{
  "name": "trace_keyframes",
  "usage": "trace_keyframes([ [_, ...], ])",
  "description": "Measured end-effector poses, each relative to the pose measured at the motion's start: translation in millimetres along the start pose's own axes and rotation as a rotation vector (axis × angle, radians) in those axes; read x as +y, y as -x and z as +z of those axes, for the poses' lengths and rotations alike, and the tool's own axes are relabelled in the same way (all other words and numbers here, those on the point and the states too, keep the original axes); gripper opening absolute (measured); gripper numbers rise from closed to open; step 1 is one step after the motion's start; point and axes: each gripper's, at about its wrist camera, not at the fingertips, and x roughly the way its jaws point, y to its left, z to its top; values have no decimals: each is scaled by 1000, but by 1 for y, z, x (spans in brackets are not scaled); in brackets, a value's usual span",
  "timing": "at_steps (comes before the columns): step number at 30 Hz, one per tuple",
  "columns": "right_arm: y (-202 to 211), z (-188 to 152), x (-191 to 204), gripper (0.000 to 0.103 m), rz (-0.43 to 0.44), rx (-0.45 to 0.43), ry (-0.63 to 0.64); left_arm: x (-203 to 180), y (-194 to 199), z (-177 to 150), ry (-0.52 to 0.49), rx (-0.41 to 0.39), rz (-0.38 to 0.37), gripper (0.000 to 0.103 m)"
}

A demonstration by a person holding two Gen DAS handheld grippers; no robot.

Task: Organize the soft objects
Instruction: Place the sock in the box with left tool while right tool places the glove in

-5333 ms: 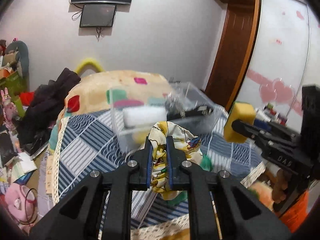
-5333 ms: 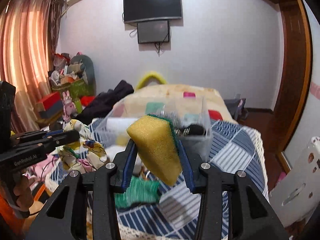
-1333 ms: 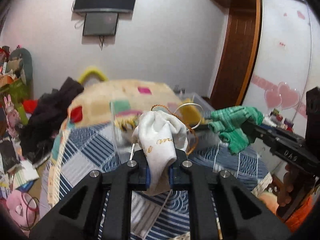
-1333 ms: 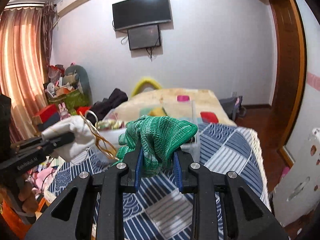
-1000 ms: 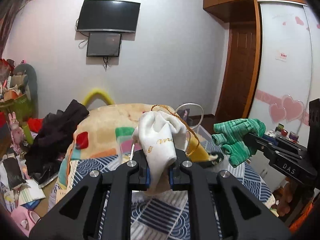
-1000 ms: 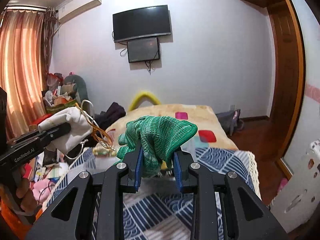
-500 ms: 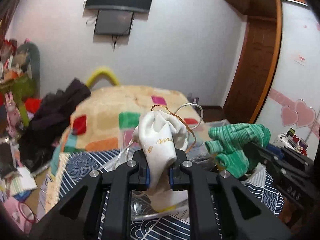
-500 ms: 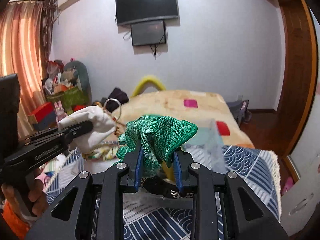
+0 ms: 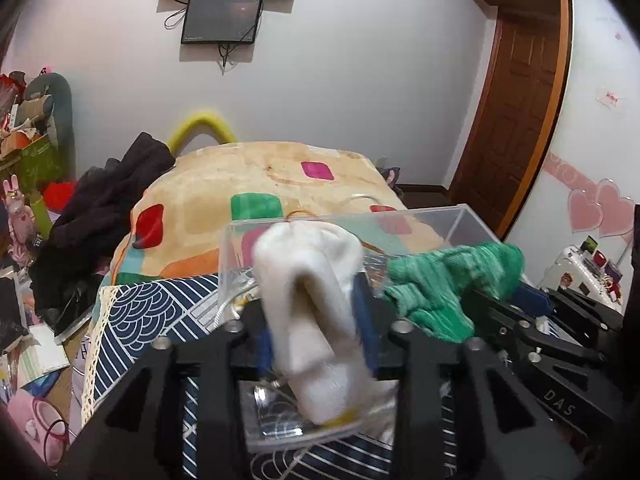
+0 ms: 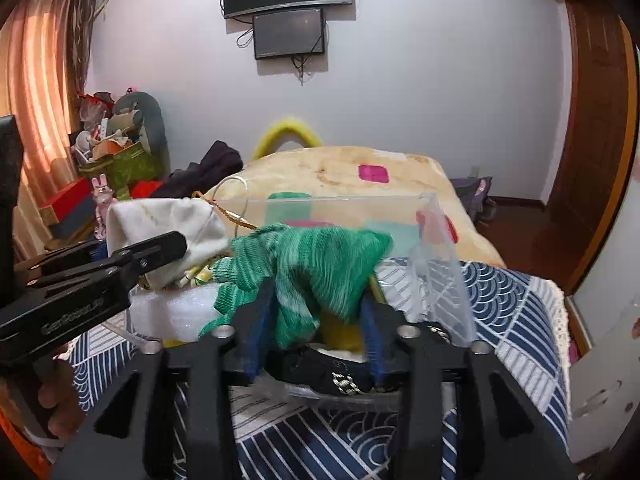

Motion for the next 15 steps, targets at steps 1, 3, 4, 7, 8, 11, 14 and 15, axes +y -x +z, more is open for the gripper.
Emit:
trace_keyframes([
  [1,3,1,-2,52,-7,-13,0,-2,4,-1,-7,-7,1,46],
  [3,12,2,-3,56,-10,-37,0,-6,12,-2,-25,-26,7,48],
  [4,18,3,-3,57,-13,-49,2,-9,18,-2,-37,-39,6,49],
  [7,33,6,-6,63,-22,-89,1,-14,35,-3,-56,-69,-9,53],
  [8,39,7,-7,64,-21,-104,-2,-17,44,-4,-66,-86,-10,56],
  [11,56,10,-8,68,-13,-150,-12,-23,70,-5,-85,-141,-12,63],
  [14,73,14,-7,75,-6,-198,-14,-28,93,-6,-95,-188,-13,67],
  [15,80,15,-7,76,-1,-220,-12,-29,99,-7,-96,-201,-13,68],
])
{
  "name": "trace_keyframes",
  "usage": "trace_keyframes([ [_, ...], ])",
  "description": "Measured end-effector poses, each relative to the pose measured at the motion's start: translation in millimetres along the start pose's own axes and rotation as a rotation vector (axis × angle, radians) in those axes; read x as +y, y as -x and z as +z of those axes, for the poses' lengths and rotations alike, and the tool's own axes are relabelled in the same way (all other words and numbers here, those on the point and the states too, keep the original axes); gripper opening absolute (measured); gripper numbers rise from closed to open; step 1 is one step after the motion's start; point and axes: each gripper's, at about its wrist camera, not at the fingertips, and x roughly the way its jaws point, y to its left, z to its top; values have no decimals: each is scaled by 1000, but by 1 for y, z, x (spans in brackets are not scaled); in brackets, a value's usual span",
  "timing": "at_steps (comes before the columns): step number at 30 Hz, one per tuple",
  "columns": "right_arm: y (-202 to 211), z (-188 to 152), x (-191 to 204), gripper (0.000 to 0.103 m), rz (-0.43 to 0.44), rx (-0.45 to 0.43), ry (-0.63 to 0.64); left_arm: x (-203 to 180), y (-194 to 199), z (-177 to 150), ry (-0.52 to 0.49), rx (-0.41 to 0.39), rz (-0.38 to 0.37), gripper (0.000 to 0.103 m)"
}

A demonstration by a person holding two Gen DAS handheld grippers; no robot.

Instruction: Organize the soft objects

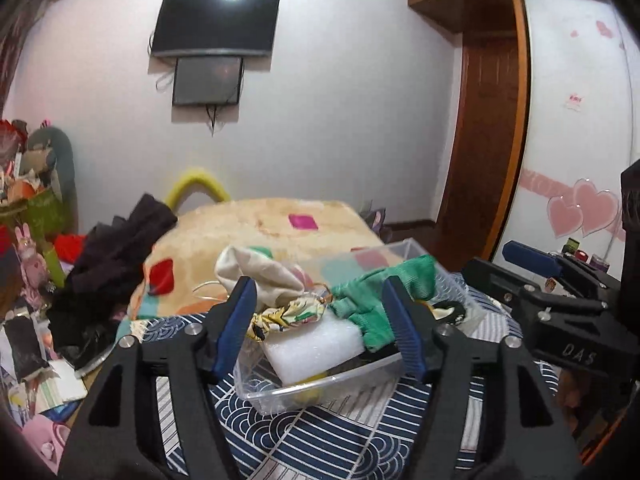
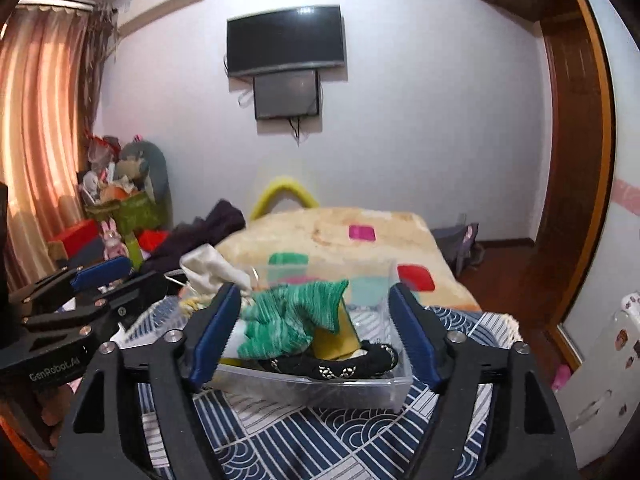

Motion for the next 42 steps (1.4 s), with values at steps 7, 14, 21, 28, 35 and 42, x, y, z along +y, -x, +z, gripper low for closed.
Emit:
trace_keyframes([
  [7,37,8,3,86,6,-112,-1,-6,45,4,9,-89,10,90],
  [14,53,9,13,88,10,-166,28,-14,81,4,-5,-163,29,98],
  [21,59,6,20,94,7,-192,37,-14,95,2,3,-189,34,100],
  [28,62,5,23,95,11,-204,42,-14,98,2,12,-197,33,100],
  [35,65,1,23,96,14,-202,34,-15,99,0,8,-206,38,100],
  [42,67,1,25,96,21,-198,37,-15,100,1,12,-203,35,100],
])
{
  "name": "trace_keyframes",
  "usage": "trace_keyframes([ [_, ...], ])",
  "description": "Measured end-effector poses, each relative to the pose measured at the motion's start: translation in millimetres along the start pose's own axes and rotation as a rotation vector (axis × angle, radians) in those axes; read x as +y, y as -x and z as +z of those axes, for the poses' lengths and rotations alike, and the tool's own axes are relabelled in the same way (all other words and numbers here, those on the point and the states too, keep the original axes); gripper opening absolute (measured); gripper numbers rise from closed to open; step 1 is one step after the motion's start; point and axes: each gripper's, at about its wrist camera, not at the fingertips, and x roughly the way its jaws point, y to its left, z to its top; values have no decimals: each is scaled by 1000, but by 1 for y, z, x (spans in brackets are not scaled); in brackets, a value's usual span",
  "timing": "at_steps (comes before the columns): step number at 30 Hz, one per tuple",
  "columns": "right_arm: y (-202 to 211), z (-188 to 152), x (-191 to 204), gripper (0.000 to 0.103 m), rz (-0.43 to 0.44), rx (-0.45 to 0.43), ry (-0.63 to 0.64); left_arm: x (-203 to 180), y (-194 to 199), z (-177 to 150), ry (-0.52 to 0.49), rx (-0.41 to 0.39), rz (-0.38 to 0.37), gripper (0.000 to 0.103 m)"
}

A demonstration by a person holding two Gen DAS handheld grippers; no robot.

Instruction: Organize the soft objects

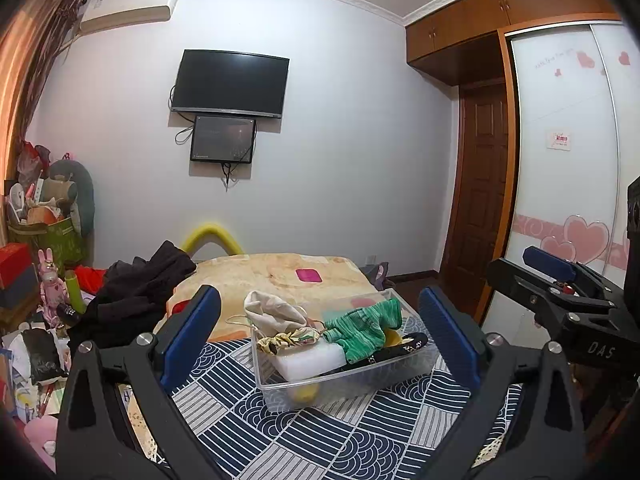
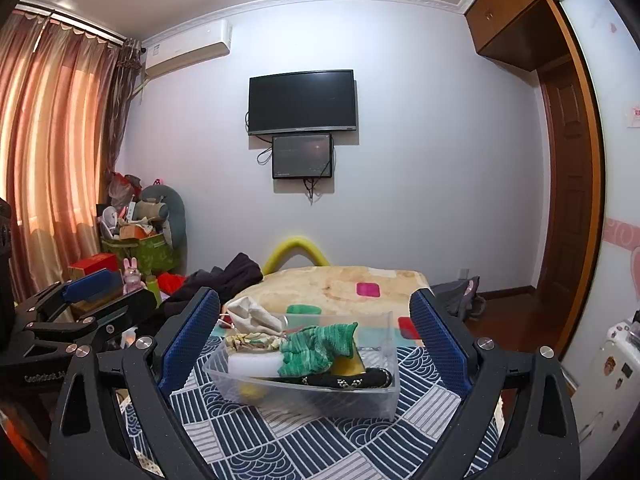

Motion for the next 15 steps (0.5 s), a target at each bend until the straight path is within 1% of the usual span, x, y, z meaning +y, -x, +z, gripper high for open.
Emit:
trace_keyframes([
  [15,1,-1,-1,96,7,6,-4,0,1,1,7,9,-16,101],
])
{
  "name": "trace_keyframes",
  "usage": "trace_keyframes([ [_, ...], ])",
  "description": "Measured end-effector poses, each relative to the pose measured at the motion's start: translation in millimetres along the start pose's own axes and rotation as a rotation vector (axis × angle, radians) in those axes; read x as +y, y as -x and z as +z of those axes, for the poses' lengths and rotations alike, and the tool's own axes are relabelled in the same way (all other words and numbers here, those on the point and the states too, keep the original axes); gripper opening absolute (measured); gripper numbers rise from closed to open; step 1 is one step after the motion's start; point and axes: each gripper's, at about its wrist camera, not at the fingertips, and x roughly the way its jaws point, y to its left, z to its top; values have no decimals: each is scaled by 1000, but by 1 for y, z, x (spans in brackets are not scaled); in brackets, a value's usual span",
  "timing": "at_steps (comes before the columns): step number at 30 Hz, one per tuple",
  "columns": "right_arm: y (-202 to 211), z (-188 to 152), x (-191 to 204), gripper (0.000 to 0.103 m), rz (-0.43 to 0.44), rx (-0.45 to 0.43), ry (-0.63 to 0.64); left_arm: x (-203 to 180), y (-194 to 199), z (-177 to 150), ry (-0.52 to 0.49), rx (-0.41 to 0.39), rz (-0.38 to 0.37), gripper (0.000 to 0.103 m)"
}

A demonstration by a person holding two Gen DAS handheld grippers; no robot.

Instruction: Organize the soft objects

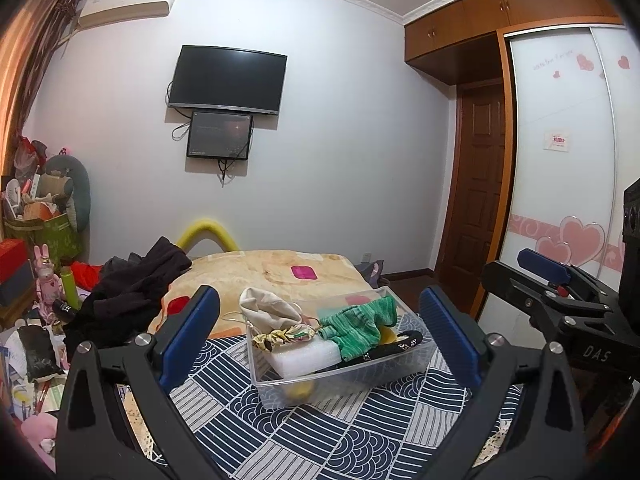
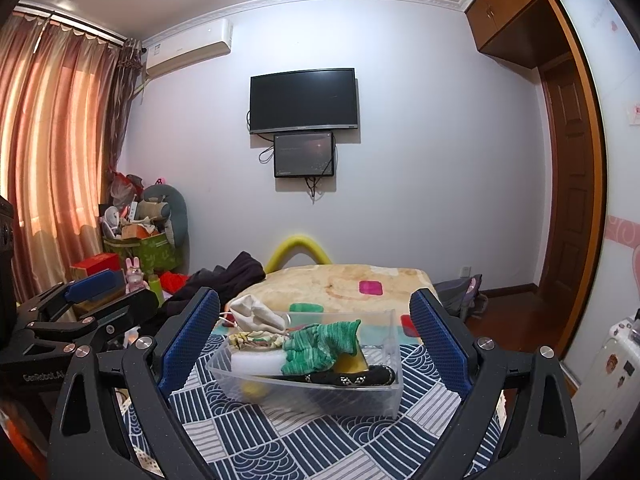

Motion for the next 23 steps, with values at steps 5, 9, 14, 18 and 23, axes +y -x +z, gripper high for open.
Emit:
trace_keyframes([
  [5,0,0,0,96,0,0,-1,-2,3,-1,-4,-13,12,101],
  [9,0,0,0,96,2,2,-1,-4,3,0,-18,-7,7,101],
  [14,-1,0,2,96,4,16,-1,-5,3,0,-20,-5,15,101],
  [18,0,0,2,96,7,21,-5,-6,2,0,-23,9,-9,101],
  [23,-2,-1,1,96,17,35,-12,-8,1,0,-30,22,-15,101],
])
